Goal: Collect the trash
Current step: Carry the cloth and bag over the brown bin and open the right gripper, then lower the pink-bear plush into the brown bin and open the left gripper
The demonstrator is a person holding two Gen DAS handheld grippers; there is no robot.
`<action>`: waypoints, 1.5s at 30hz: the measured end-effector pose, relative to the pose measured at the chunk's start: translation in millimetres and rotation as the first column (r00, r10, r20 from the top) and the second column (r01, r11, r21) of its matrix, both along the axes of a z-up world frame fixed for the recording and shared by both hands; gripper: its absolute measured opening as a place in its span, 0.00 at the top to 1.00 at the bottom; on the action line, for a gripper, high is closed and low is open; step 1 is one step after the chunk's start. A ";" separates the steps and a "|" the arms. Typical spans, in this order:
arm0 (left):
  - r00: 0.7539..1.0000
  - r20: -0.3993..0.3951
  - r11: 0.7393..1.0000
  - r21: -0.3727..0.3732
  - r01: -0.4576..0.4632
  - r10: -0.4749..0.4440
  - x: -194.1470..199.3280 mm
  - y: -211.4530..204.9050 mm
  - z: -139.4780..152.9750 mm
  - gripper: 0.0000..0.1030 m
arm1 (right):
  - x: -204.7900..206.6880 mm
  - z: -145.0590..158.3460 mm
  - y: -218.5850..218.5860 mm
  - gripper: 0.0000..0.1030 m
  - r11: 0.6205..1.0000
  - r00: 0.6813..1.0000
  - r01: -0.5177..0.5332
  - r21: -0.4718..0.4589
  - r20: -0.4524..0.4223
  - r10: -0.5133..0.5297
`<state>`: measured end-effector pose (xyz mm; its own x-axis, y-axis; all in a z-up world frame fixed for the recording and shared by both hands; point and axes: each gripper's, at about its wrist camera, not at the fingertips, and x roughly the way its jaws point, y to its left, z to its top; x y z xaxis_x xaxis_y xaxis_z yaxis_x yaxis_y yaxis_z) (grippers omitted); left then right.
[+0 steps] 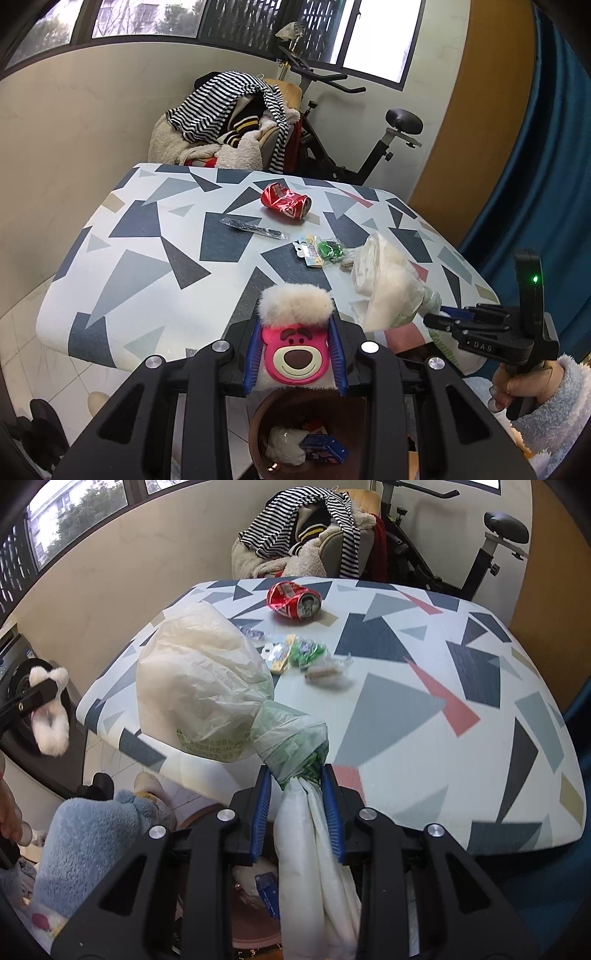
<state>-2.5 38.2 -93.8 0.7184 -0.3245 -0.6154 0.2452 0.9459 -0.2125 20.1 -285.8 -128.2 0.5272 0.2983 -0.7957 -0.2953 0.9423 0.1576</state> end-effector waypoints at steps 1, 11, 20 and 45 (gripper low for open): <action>1.000 0.001 1.000 -0.001 0.001 -0.001 -2.4 -0.1 0.1 0.70 | -1.3 -1.2 0.2 0.70 1.000 1.000 0.000 0.001 -0.001 0.000; 1.000 0.010 1.000 0.000 0.002 -0.002 -27.7 1.0 -3.8 0.70 | -37.1 -27.1 22.7 0.70 0.996 0.993 -0.092 0.000 -0.078 0.091; 1.000 0.002 1.000 -0.023 -0.014 0.014 -47.5 4.9 -13.2 0.70 | -50.9 -76.3 47.4 0.70 0.986 0.956 -0.166 0.001 -0.245 0.161; 0.999 -0.014 0.999 -0.031 0.034 -0.035 -44.9 -3.0 -25.3 0.70 | -26.7 -109.1 55.2 0.51 1.000 0.953 -0.025 0.012 -0.301 0.028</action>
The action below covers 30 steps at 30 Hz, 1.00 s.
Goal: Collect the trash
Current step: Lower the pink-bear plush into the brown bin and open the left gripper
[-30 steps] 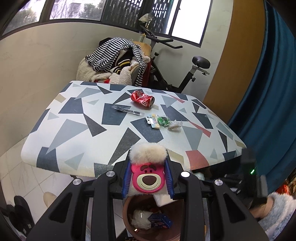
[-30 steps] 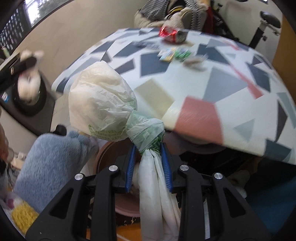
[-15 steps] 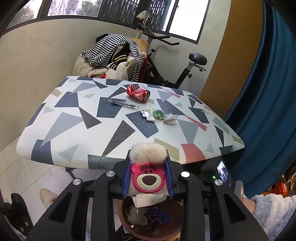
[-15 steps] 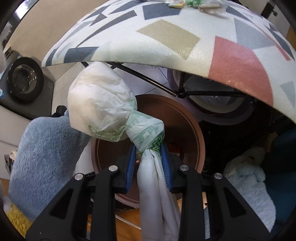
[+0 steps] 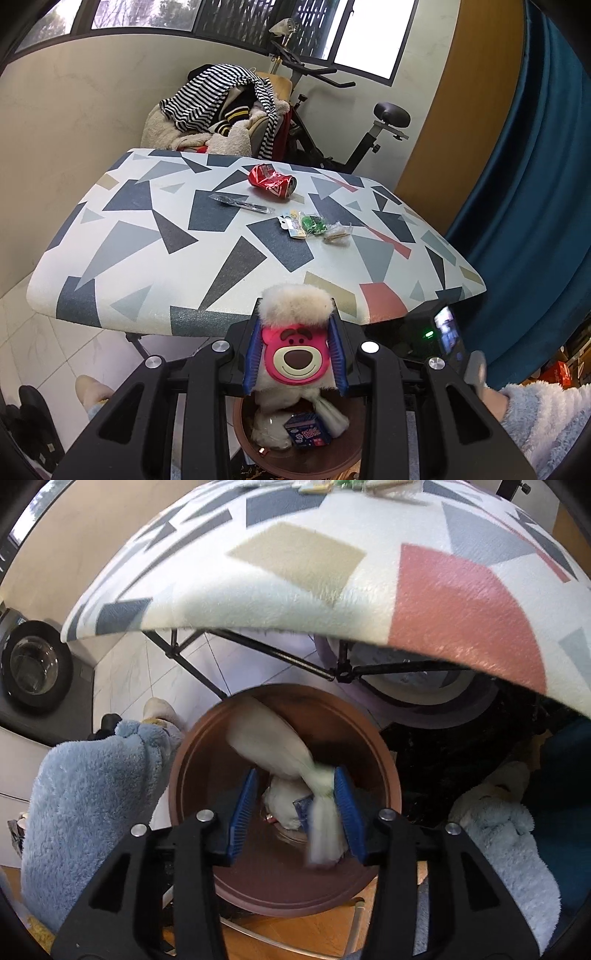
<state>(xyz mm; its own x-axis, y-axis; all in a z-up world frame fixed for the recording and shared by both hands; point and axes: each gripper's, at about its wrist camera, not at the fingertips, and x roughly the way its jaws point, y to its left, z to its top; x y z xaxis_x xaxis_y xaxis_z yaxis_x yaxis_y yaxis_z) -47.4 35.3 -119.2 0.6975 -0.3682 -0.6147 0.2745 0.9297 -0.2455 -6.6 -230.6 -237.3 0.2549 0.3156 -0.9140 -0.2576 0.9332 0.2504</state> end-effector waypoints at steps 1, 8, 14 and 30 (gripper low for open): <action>1.000 -0.002 1.000 -0.001 0.001 -0.001 -0.2 0.1 -1.7 0.70 | -1.4 3.5 -2.9 0.47 1.000 1.000 0.006 0.003 0.015 -0.006; 0.999 -0.036 1.000 0.002 0.020 -0.019 0.7 -7.3 -16.2 0.70 | -21.2 46.8 -30.6 0.17 0.998 0.977 0.046 0.042 0.206 -0.054; 0.997 -0.060 0.998 0.017 0.058 -0.057 1.0 -21.3 -31.2 0.70 | -28.7 79.8 -44.9 0.06 0.994 0.940 0.106 0.012 0.324 -0.104; 0.983 -0.117 0.988 0.041 0.148 -0.142 -1.0 -45.7 -54.2 0.68 | -16.9 104.1 -79.9 0.06 0.988 0.928 0.156 0.016 0.339 -0.153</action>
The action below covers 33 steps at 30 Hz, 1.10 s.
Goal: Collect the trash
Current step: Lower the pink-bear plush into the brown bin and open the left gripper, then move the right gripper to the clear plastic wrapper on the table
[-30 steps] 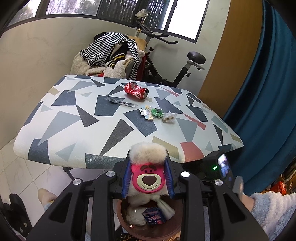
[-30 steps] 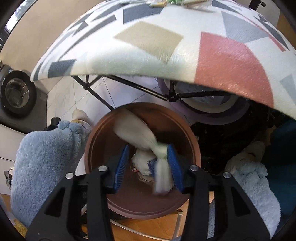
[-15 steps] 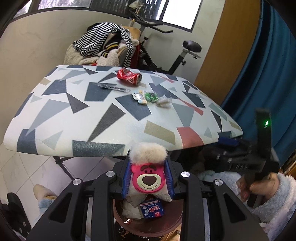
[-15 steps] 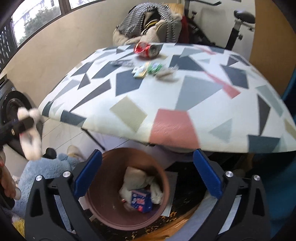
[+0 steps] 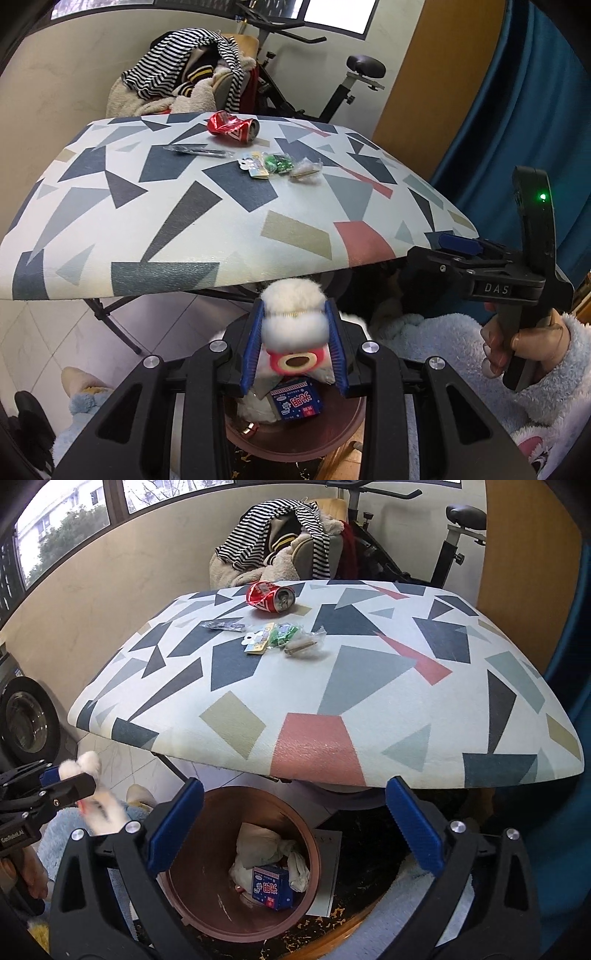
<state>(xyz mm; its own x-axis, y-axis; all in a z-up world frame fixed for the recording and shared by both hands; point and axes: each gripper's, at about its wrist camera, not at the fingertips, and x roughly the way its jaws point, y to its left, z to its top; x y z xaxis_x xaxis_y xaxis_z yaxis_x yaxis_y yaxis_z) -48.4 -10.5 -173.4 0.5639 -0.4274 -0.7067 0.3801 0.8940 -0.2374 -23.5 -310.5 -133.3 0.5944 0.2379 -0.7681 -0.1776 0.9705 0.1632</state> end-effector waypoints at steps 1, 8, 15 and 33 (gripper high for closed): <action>1.000 0.003 1.000 -0.003 0.003 -0.003 -0.6 -0.1 0.4 0.63 | -1.5 -2.4 1.8 0.06 1.000 1.000 0.002 -0.001 -0.001 -0.002; 0.998 0.034 0.998 -0.006 -0.061 0.061 -1.9 9.4 7.1 0.19 | -5.1 -7.0 0.6 0.06 1.000 1.000 0.015 -0.004 -0.002 -0.015; 0.990 0.043 0.991 0.014 -0.135 0.135 3.4 23.2 10.9 0.06 | -4.9 -8.2 -1.4 0.06 1.000 1.000 0.025 -0.010 -0.008 -0.025; 0.957 0.126 0.963 0.030 -0.267 0.261 36.8 56.0 30.4 0.06 | 18.0 -8.3 -4.2 0.06 0.999 0.999 0.036 -0.026 -0.028 -0.036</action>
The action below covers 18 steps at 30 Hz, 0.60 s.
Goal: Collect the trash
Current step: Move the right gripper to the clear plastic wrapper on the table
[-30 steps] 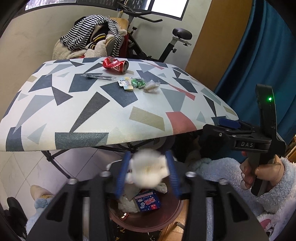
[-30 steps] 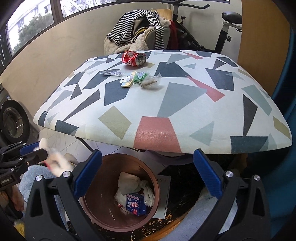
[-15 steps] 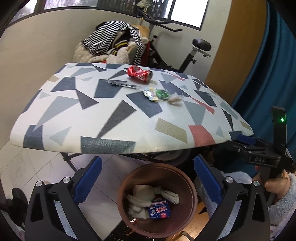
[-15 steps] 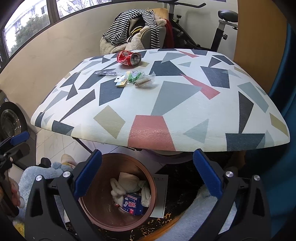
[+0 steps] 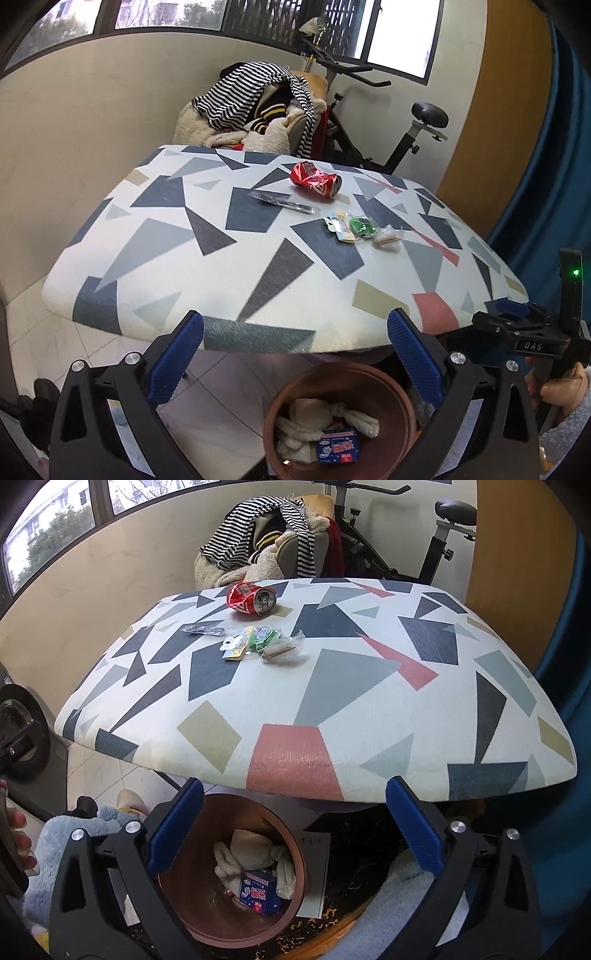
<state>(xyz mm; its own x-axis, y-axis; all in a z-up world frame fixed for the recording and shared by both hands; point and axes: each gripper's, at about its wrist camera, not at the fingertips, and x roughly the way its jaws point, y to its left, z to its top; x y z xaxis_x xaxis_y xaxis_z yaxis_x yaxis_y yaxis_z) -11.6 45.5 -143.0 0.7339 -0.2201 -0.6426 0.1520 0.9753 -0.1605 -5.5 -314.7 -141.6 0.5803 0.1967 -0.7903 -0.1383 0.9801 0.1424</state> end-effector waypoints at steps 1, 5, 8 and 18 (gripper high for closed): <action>1.000 0.001 1.000 0.008 -0.002 0.002 3.5 0.9 -0.3 0.06 | 2.4 -0.1 0.3 0.06 1.000 1.000 0.000 0.001 -0.003 0.000; 1.000 -0.007 1.000 0.000 -0.013 0.013 19.2 6.9 -2.4 0.06 | 15.9 -2.2 2.0 0.06 1.000 1.000 0.000 -0.009 -0.013 0.000; 0.999 -0.025 1.000 -0.008 -0.024 0.024 35.2 11.2 -5.5 0.06 | 27.7 -4.8 2.6 0.06 1.000 1.000 0.002 -0.007 -0.017 -0.002; 0.998 -0.048 0.999 -0.020 -0.030 0.029 85.8 14.8 -13.8 0.06 | 95.6 -15.4 11.4 0.12 0.997 0.997 -0.075 0.022 -0.011 0.075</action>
<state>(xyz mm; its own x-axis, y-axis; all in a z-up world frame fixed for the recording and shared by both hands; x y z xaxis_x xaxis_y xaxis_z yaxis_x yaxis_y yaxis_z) 74.2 60.3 -156.8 0.7088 -0.2120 -0.6728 0.1146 0.9757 -0.1867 90.0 -303.2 -157.0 0.5536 0.2562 -0.7924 -0.2097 0.9637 0.1651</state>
